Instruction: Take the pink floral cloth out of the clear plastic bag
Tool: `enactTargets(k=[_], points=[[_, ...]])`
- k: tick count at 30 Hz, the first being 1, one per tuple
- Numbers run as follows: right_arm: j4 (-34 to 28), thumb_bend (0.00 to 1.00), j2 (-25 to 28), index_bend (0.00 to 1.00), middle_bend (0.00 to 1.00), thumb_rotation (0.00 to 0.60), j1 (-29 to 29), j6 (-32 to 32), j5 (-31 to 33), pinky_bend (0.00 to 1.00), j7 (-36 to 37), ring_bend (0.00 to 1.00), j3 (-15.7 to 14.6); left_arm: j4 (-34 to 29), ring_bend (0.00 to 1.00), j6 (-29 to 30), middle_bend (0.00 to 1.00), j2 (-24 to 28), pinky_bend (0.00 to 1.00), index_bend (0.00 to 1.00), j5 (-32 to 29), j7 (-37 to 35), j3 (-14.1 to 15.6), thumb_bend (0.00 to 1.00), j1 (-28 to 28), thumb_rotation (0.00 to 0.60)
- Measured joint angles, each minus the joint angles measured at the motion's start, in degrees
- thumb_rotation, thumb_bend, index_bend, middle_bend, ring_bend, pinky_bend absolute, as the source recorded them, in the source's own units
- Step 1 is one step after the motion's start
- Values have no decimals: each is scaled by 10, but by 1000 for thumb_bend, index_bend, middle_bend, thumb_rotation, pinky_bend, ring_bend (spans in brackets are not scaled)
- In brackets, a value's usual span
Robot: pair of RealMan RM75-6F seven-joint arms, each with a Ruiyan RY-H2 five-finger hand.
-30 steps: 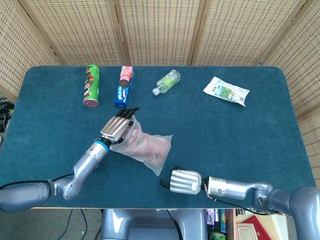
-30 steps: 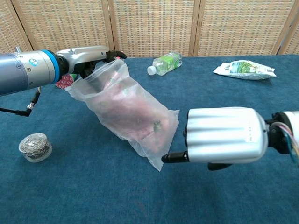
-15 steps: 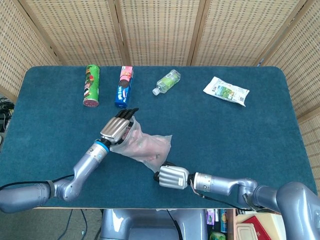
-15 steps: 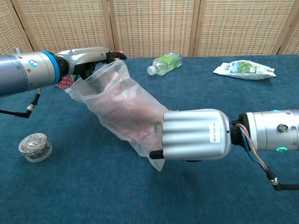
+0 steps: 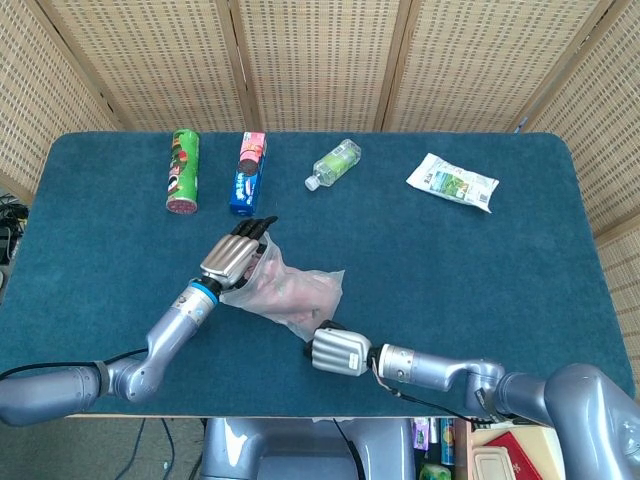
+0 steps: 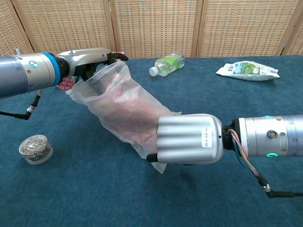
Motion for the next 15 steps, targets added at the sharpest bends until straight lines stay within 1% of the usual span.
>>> enactTargets(k=[15], points=[[37,310,-39,391,933,600,15,-5,15,1000,4,860,2,-2,0,0,0,1,0,661,-3,-9,-1,393,1,600]])
